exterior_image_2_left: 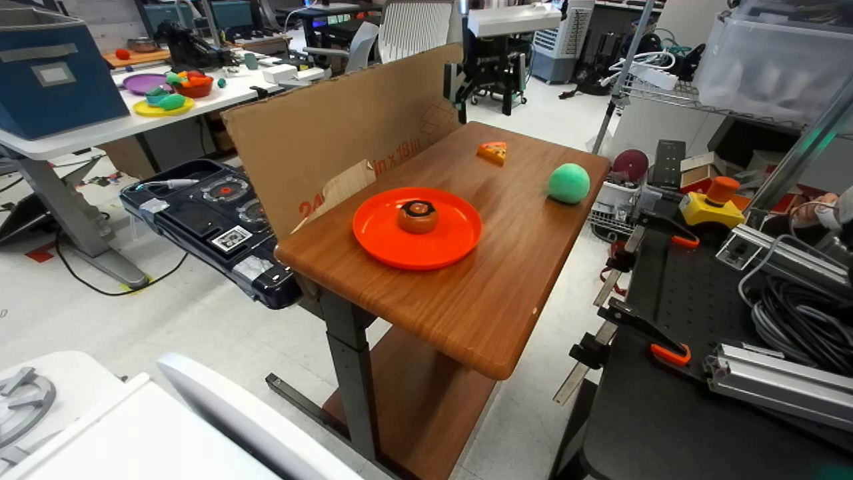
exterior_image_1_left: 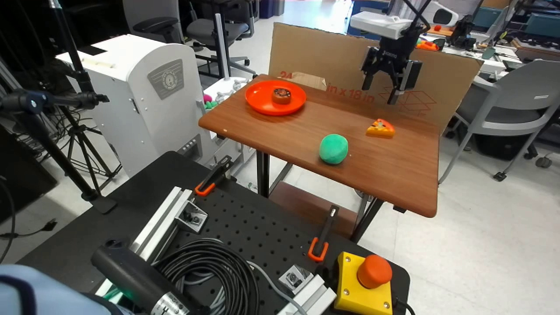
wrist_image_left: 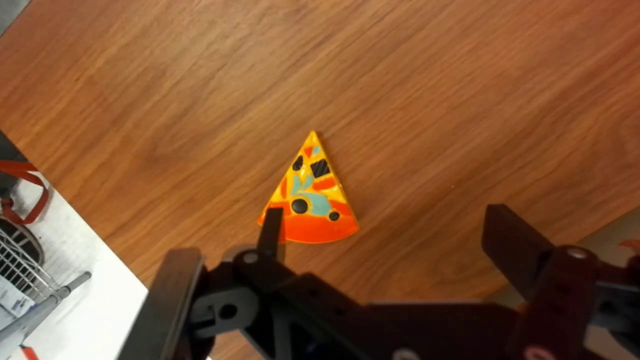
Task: Move the pizza slice to the left
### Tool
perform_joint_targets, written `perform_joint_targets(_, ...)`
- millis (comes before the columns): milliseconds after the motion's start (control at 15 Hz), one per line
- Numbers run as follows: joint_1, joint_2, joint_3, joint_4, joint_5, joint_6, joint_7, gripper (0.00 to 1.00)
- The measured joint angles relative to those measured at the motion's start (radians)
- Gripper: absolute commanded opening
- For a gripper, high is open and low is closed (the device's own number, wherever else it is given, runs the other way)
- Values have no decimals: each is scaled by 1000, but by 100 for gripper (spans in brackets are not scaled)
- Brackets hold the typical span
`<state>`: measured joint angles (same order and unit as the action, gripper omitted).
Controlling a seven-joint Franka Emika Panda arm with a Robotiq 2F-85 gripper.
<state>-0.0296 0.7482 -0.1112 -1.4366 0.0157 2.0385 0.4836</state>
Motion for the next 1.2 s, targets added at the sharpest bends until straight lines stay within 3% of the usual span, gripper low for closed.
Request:
perform_joint_targets(867, 2, 153, -45, 87, 0, -24, 33, 100)
perform_joint_targets(933, 2, 160, -48, 92, 0, -24, 35, 75)
perform_joint_targets(1000, 2, 164, -49, 99, 0, -28, 36, 74)
perform_joint_targets(1200, 2, 170, -50, 117, 0, -37, 39, 51)
